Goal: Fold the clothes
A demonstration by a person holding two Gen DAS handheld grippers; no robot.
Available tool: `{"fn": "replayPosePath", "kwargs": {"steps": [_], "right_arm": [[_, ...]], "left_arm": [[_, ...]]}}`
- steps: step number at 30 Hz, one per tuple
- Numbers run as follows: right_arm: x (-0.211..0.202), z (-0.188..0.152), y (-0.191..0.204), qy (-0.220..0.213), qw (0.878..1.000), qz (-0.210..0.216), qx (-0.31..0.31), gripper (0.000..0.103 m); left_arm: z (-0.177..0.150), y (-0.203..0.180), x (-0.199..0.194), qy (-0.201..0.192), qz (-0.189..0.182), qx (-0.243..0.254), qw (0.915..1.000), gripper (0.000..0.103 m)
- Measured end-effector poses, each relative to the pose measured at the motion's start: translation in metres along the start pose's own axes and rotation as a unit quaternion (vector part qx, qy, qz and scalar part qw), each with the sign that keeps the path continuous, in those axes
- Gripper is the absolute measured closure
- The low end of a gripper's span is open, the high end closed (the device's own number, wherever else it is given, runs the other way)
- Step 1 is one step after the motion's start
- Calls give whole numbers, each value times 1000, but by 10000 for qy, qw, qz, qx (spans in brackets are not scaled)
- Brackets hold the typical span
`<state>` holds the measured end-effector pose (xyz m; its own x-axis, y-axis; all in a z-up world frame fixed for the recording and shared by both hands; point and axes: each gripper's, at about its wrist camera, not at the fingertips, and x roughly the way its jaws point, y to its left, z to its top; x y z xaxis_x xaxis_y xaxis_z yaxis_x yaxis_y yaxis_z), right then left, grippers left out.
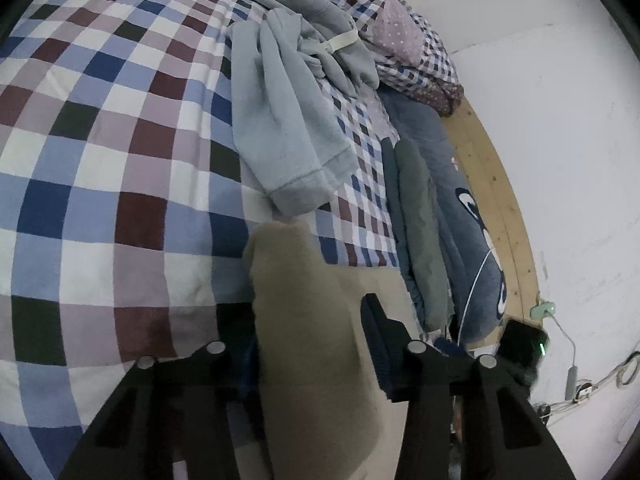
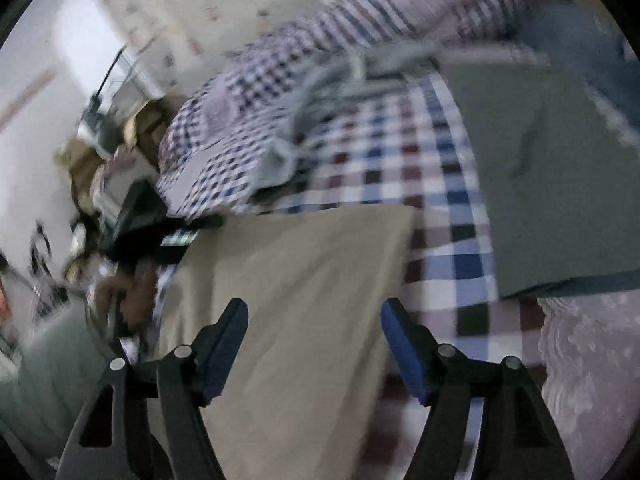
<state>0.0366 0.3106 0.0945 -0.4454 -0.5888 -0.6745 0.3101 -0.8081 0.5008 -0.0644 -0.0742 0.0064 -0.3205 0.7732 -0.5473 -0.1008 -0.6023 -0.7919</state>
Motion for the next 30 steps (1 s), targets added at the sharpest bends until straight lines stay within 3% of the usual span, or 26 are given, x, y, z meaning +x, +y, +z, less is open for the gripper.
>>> {"fn": "replayPosePath", "kwargs": {"steps": [3, 7, 17, 21, 25, 30], "right_arm": [[19, 23, -37, 282, 9974, 402, 529, 29], [39, 44, -56, 399, 9957, 514, 652, 27], [81, 68, -59, 925, 9943, 170, 510, 13], [96, 68, -48, 1265, 9914, -223, 257, 10], [94, 67, -52, 1246, 9914, -226, 319, 10], [94, 57, -47, 1076, 9936, -327, -109, 9]], "left_arm": [[1, 4, 1, 58, 7, 0, 10000, 60], [4, 10, 5, 203, 5, -103, 9997, 60], [3, 16, 7, 277, -19, -248, 9993, 58], [-7, 2, 7, 166, 32, 331, 9993, 43], [-18, -16, 11, 105, 237, 942, 9952, 25], [-22, -21, 12, 64, 218, 1061, 9941, 19]]}}
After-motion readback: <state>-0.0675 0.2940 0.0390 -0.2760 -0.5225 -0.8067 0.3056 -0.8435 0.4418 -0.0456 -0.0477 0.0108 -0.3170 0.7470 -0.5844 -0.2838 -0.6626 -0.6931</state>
